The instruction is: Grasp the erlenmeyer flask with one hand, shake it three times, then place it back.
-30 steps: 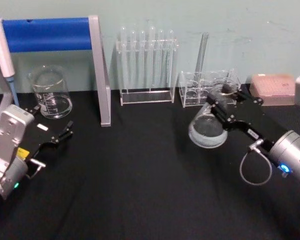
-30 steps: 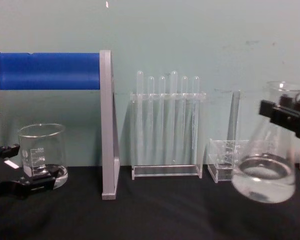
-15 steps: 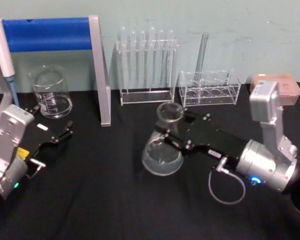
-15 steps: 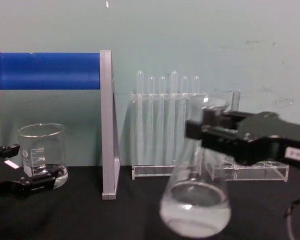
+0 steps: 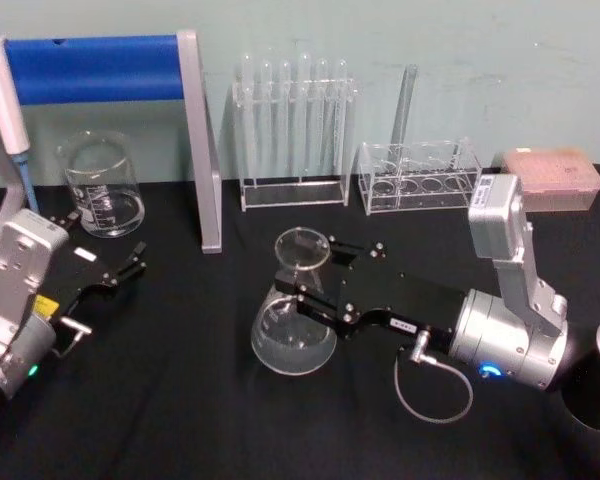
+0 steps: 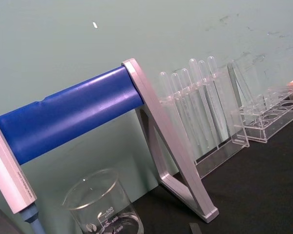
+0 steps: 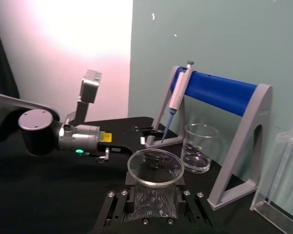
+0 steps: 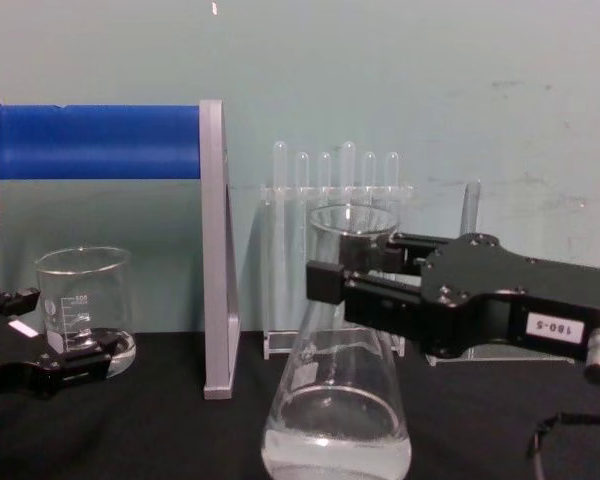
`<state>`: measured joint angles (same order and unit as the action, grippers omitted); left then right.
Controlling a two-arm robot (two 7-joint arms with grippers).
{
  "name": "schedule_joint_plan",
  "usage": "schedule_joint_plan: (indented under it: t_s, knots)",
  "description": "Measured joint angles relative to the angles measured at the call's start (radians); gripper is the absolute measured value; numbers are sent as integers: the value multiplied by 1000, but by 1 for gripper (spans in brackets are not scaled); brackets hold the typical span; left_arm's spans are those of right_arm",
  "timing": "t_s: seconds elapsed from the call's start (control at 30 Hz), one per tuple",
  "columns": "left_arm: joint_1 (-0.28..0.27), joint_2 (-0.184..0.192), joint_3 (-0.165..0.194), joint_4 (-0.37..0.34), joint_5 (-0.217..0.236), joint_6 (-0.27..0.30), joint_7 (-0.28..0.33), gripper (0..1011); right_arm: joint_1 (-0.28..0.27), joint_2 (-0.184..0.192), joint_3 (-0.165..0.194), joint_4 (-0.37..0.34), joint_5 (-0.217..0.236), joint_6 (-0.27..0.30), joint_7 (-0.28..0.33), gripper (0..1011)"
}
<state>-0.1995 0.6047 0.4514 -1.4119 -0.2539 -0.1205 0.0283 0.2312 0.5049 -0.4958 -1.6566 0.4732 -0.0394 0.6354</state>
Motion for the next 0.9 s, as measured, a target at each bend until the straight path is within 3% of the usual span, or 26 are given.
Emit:
schedule_joint_plan:
  t_s: [0.27, 0.9]
  knots:
    - [0, 0, 0, 0, 0, 0, 0, 1001, -11, 5, 33, 8, 11, -13, -66, 449]
    - [0, 0, 0, 0, 0, 0, 0, 1001, -133, -4, 258, -12, -37, -10, -344, 449]
